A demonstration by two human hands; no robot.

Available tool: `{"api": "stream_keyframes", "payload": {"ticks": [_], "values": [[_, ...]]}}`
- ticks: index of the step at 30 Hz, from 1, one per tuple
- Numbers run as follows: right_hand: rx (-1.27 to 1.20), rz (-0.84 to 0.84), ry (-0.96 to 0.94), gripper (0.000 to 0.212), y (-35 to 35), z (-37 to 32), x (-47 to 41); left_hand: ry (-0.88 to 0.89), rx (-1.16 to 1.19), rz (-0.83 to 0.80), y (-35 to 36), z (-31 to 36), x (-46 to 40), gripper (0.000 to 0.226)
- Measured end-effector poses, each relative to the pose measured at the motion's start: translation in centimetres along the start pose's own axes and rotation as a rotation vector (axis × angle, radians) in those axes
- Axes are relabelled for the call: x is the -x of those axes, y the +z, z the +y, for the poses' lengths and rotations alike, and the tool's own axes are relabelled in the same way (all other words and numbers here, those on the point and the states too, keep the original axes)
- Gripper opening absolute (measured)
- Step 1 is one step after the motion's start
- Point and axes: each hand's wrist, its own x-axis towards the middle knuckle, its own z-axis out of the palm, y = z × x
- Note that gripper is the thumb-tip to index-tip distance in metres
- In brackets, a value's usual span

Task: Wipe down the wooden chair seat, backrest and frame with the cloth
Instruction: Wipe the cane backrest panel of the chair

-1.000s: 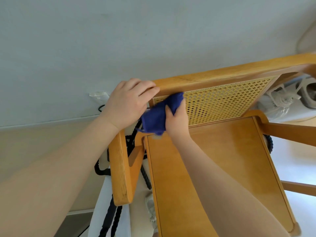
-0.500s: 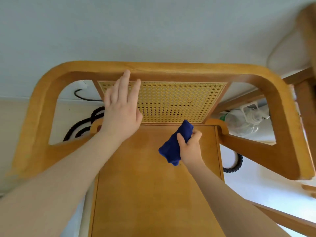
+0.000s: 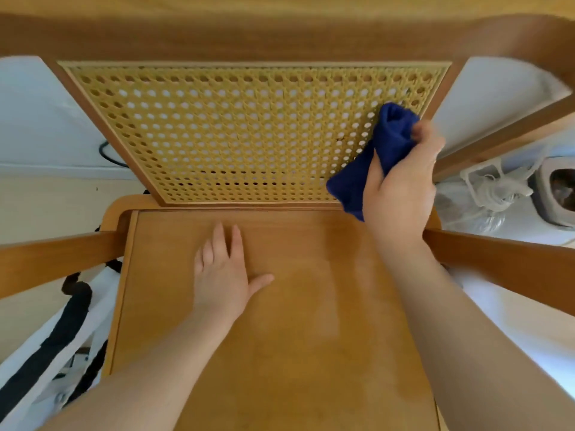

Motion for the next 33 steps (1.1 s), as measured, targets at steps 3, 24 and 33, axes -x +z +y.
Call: {"api": "stream_keyframes", "payload": {"ticks": [3,24,33], "values": [[0.179,0.101,-0.094,0.042,1.0,0.4,-0.2,0.082,-0.093,0.077,-0.2,-0.8,-0.8,0.106],[0.168,0.173,-0.199,0.031,4.3,-1.1,0.4,0.123,-0.125,0.158,0.4,-1.2,-1.1,0.108],[0.348,-0.14,-0.362,0.05,4.7,0.2,2.9,0.12,-0.142,0.117,-0.2,-0.7,-0.9,0.106]]}}
